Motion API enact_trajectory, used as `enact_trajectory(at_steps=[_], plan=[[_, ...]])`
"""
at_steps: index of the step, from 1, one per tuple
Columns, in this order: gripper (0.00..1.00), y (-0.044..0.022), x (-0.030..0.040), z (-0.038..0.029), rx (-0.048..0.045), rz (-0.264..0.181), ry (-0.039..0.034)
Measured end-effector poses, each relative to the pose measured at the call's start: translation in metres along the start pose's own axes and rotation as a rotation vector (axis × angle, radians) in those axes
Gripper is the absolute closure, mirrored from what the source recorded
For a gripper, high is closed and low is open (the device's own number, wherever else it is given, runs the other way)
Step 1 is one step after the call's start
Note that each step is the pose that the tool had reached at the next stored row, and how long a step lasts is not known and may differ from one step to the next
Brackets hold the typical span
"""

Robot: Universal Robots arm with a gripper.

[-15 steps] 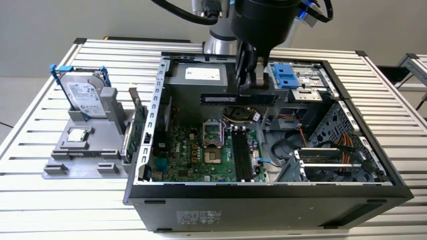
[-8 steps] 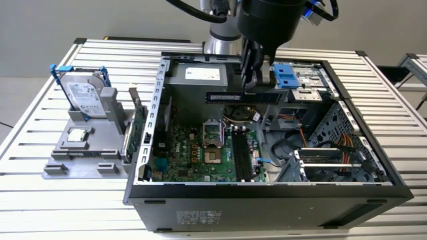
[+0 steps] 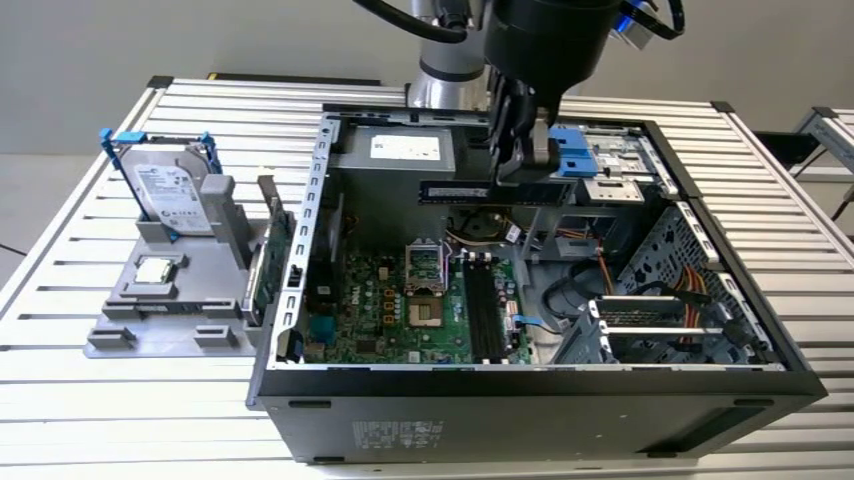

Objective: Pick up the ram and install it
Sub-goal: 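Pick up the ram and move it above insertion slot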

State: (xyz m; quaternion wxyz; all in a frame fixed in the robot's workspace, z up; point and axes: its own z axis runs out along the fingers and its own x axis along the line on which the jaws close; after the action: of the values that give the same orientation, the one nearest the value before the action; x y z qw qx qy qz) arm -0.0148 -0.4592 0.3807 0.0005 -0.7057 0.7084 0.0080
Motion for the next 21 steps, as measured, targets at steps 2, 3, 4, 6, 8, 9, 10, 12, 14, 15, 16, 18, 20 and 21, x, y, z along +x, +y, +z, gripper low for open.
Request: enact_trajectory(at_steps=[2,3,4,6,8,9,10,12,14,15,16,18,20,21], plan=[[1.0,-0.0009,-0.0009,0.0,0.0,0.0,0.0],[1.0,-0.0014,-0.0013,0.0,0.0,0.0,0.0],[1.0,-0.0019,-0.0017,0.0,0.0,0.0,0.0001],[1.0,-0.0029,-0.0023,0.0,0.0,0.0,0.0],[1.0,-0.0039,-0.0027,0.0,0.0,0.0,0.0],[1.0,-0.004,-0.0027,0.0,0.0,0.0,0.0],[1.0,-0.0052,-0.0028,0.0,0.0,0.0,0.0],[1.0,-0.0065,-0.0028,-0.0001,0.0,0.0,0.0],[1.0,-0.0067,-0.0028,0.0,0.0,0.0,0.0],[1.0,-0.0068,-0.0028,0.0,0.0,0.0,0.0],[1.0,-0.0069,-0.0028,0.0,0.0,0.0,0.0],[1.0,-0.0071,-0.0028,-0.0001,0.0,0.0,0.0],[1.0,-0.0073,-0.0028,-0.0001,0.0,0.0,0.0],[1.0,-0.0073,-0.0028,-0.0001,0.0,0.001,0.0001]])
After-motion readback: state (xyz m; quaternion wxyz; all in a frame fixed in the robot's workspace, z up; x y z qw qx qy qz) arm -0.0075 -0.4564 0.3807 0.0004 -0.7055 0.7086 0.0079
